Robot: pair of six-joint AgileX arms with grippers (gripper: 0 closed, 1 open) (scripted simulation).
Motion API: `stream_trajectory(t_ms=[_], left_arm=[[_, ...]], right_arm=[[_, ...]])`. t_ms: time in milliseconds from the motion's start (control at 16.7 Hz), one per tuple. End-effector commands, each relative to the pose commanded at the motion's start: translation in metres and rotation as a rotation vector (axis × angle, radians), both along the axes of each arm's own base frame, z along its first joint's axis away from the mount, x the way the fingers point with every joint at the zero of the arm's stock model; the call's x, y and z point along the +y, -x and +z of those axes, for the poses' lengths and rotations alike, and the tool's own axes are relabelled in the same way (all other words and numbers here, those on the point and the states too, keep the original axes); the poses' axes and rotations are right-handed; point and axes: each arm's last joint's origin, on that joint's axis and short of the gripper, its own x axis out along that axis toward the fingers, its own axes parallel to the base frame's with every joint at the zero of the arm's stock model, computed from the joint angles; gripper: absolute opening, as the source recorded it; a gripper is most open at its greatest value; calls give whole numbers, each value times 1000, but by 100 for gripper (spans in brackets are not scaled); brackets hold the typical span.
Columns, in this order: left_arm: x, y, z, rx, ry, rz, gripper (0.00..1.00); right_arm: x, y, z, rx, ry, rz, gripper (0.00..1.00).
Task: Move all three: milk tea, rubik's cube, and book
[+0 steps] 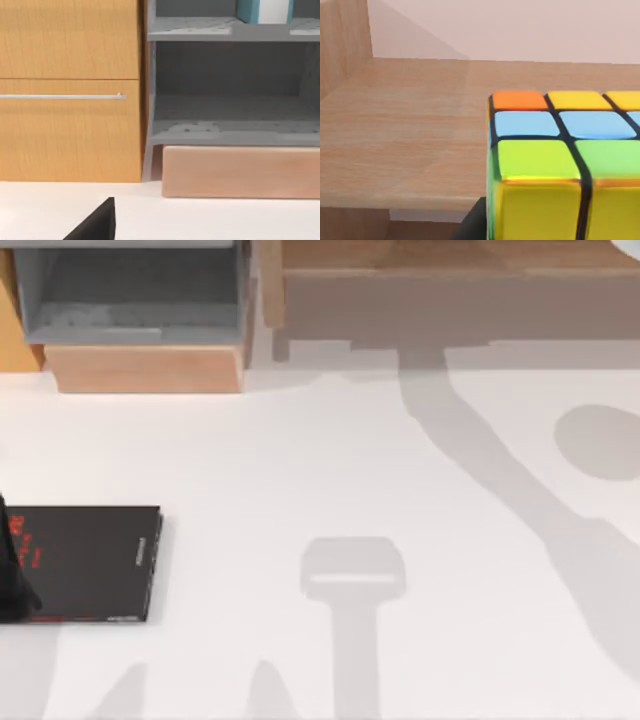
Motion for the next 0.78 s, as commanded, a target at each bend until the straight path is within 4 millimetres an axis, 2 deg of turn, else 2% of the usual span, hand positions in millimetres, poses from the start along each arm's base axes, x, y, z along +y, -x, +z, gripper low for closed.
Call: stream_trajectory(t_ms=[120,480,780], left_arm=[[0,0,0,0,0,0,100],[0,0,0,0,0,0,100],[0,0,0,0,0,0,100]], right_arm=[[-3,0,5,-21,-17,-18,0],[0,-2,4,-18,-18,-8,0],[7,-26,14,-40,-49,19,0]])
